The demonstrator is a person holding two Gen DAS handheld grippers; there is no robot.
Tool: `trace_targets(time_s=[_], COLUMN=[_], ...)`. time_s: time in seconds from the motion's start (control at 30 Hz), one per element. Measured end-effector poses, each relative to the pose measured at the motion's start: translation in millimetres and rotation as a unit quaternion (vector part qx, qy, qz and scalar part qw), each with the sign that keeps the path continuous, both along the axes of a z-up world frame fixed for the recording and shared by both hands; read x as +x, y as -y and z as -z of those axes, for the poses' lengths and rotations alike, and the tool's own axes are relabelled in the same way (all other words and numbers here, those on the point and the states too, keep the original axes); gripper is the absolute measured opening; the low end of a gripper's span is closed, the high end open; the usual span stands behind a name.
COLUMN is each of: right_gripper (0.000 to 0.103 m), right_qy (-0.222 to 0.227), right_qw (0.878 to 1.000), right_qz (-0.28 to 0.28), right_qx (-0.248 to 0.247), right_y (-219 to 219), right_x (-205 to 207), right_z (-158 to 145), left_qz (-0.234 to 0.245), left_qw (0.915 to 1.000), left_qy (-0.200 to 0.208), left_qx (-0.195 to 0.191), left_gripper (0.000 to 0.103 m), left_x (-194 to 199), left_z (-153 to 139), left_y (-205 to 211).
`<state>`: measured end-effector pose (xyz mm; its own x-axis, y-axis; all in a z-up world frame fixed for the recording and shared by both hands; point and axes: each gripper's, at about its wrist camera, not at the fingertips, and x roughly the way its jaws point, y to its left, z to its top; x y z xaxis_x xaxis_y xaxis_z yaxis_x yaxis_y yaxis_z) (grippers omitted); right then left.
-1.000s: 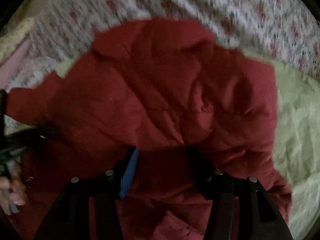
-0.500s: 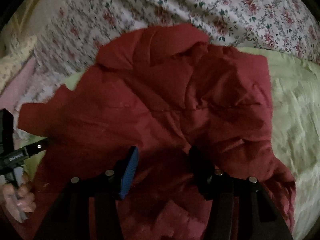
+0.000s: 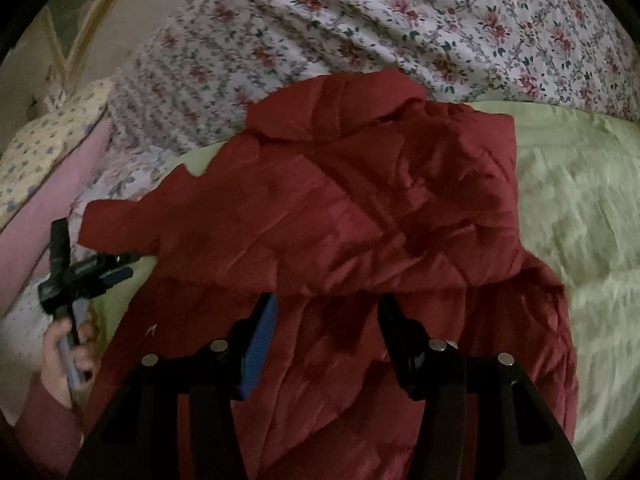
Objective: Fold large clothes
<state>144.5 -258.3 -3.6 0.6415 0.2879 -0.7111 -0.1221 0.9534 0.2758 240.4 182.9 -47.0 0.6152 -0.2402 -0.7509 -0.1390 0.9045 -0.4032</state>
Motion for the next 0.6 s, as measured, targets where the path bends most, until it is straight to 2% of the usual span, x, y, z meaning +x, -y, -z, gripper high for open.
trace_targets(time_s=[0.13,0.27,0.33,0.43,0.6], right_gripper=[0.055,0.055,0.055,0.055,0.055], right_qy=[-0.004,-0.009,-0.014,-0.016,-0.017], right_qw=[1.000,1.000,1.000,1.000,1.000], right_qz=[-0.010,-0.019,-0.018,-0.016,-0.012], right_qx=[-0.002,0.002,0.003,0.002,0.001], right_y=[-7,-13,-13,-12,-11], right_x=[-12,-20,-21,-23,-24], right_z=[2,5,7,6,4], left_qz=[-0.067,-0.130,-0.165,-0.201,-0.230], left_qw=[0.9977,0.9913,0.9861,0.9794,0.9731], left_qy=[-0.004,-0.012,-0.012,-0.014,-0.006], left_qx=[0.009,-0.013,-0.006,0.009,0.006], left_gripper=[0.083,0.083,0.083,0.083,0.083], left_x=[3,14,20,28,47], left_z=[3,5,5,7,7], left_y=[-49,-101,-126,-150,-174])
